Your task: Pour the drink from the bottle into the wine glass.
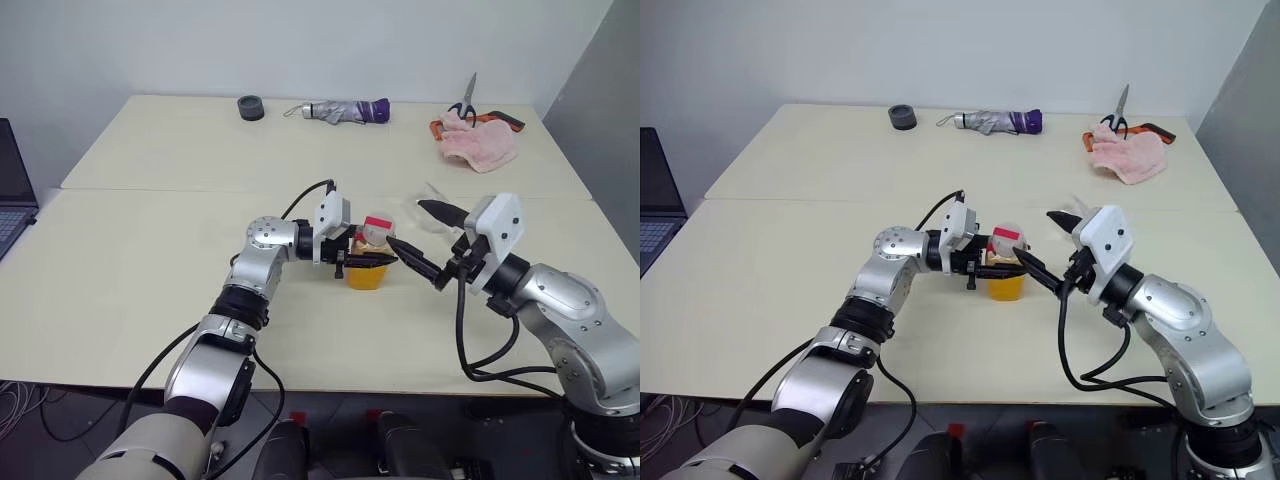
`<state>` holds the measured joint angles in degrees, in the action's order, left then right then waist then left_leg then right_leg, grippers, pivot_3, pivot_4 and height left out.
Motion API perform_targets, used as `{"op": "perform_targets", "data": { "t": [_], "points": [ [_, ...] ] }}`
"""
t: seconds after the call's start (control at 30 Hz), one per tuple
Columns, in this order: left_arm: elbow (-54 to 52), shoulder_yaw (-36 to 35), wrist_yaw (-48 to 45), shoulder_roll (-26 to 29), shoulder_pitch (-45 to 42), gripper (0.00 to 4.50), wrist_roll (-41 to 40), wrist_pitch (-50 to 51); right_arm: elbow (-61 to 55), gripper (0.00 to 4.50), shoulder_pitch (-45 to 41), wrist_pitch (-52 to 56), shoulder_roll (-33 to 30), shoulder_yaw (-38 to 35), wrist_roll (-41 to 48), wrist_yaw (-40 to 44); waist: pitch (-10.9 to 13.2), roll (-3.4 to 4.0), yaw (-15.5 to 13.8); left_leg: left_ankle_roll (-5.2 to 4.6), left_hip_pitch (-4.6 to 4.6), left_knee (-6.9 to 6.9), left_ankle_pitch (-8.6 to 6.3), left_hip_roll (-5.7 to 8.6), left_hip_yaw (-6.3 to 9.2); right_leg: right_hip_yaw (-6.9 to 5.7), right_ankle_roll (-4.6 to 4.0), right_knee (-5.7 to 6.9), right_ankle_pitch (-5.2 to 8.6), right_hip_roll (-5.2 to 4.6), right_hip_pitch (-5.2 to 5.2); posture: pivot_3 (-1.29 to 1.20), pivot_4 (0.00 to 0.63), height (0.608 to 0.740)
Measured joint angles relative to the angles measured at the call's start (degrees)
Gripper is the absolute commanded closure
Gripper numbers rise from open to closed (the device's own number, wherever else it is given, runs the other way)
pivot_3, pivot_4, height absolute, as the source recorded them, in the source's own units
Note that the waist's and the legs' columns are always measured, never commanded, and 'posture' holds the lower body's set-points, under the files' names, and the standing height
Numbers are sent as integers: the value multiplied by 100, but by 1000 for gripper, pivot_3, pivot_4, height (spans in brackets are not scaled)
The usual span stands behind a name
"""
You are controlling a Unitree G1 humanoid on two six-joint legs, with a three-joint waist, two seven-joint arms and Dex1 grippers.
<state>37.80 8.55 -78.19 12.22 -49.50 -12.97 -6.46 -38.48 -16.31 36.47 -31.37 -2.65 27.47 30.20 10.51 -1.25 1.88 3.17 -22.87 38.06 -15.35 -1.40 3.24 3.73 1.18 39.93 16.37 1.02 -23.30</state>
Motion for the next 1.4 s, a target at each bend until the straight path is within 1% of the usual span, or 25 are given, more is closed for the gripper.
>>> {"op": "perform_targets", "data": {
  "t": [0.1, 0.23, 0.43, 0.67, 0.93, 1.4],
  "points": [
    [4, 0, -3, 3, 0, 2785, 0, -8, -177, 523, -13, 222, -131, -63, 296, 75, 0, 0, 0, 0, 0, 0, 0, 1, -1, 1, 0, 0, 0, 0, 0, 0, 150, 740],
    [8, 0, -5, 5, 0, 2785, 0, -10, -253, 523, -172, 366, -99, 35, 401, -10, 0, 0, 2, 0, 0, 0, 0, 0, 0, 1, 0, 0, 0, 1, 0, 0, 150, 740],
    [11, 0, -9, -6, -3, 2785, 0, -10, -149, 523, -403, 223, 69, 625, -20, -187, 0, 0, -1, 0, -1, 1, 0, 1, 0, 0, 0, -1, 0, 0, 0, 0, 150, 740],
    [15, 1, -10, -10, -7, 2785, 0, -10, 149, 523, -492, -99, 285, 832, -506, -318, 0, 0, 1, 0, 0, 0, 0, 0, 0, -1, 0, 0, 0, 0, 0, 0, 150, 740],
    [15, 1, -10, -12, -7, 2785, 0, -11, 291, 523, -496, -230, 346, 852, -815, -315, 0, 0, -1, 0, 0, 1, 0, 0, 1, -1, 0, 0, 0, 0, 0, 0, 150, 740],
    [15, 1, -9, -13, -7, 2787, 0, -11, 292, 523, -402, -230, 335, 791, -820, -273, 0, 0, -1, 0, -1, 0, 0, 0, 1, -1, 0, 0, 0, 0, 0, 0, 150, 740]
  ]
}}
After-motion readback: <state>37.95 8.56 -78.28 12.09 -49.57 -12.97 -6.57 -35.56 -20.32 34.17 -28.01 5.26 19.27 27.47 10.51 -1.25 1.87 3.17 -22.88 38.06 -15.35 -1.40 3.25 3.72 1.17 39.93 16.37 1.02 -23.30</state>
